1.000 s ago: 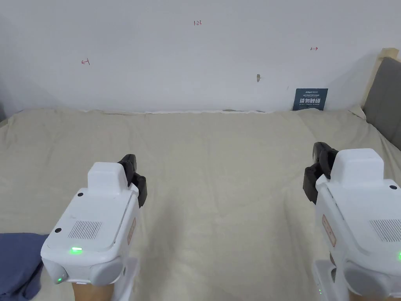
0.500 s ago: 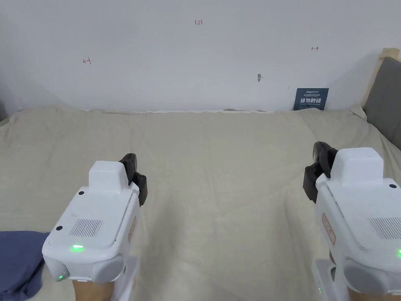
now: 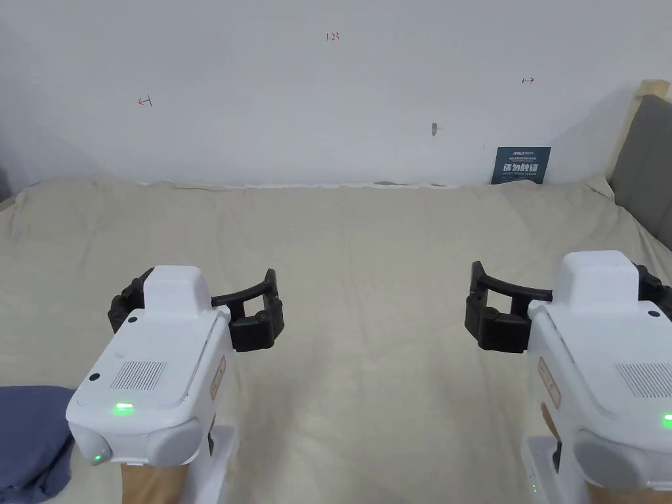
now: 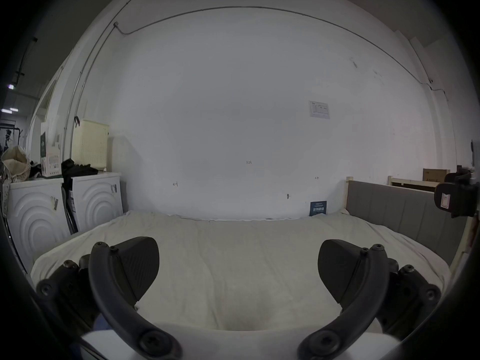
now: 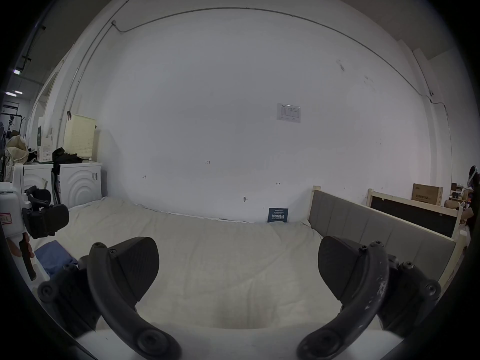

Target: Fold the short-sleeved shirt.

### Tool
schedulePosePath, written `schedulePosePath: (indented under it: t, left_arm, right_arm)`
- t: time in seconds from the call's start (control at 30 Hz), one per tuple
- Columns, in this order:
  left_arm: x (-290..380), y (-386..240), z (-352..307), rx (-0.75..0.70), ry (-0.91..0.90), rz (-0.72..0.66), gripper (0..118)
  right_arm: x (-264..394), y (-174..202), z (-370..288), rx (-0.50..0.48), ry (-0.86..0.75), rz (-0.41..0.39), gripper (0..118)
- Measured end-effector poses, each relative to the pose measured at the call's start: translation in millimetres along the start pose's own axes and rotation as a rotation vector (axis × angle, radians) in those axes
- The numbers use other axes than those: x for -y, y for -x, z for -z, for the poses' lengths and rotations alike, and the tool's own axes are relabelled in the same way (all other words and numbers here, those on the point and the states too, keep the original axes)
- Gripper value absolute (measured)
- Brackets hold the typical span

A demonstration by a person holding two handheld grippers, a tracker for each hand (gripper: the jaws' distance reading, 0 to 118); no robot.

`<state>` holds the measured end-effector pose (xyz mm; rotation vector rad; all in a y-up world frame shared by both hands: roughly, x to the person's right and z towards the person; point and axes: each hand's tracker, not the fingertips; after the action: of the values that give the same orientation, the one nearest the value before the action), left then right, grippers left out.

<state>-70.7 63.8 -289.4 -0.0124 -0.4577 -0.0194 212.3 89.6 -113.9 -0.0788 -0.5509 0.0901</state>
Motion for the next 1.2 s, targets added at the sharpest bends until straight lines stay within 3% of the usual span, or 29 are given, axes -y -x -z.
schedulePosePath:
  t: [0.33,1.2]
  left_arm:
    - [-2,-3,-1,-0.011,-0.002,0.019,118]
    - [-3,-5,-3,0.001,0.0,0.022,118]
  right_arm:
    - [1,-4,-4,0.004,-0.012,0.032,118]
    - [-8,-1,-10,0.008,-0.032,0.02,118]
